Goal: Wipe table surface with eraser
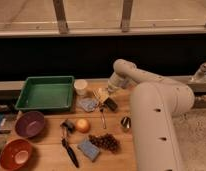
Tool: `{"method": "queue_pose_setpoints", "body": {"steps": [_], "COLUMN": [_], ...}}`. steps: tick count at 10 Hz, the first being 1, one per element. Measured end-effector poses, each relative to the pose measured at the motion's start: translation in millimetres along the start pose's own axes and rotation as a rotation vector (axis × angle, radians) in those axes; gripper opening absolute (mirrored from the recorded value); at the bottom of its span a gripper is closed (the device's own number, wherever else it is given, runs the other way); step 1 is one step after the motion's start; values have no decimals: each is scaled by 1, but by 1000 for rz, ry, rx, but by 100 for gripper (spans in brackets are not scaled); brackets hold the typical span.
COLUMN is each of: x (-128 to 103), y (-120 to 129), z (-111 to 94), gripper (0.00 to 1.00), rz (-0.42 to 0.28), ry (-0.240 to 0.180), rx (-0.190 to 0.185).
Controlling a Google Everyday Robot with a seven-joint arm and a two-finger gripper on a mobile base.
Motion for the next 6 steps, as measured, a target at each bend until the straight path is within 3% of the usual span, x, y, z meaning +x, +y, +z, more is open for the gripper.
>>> {"method": "queue_pose_setpoints", "body": {"steps": [4,6], "x": [42,40], "y": [-11,-29], "z": [-24,-34], "gripper": [0,0], "rz": [71,96], "ry": [-3,-13], "rx": [63,92]}}
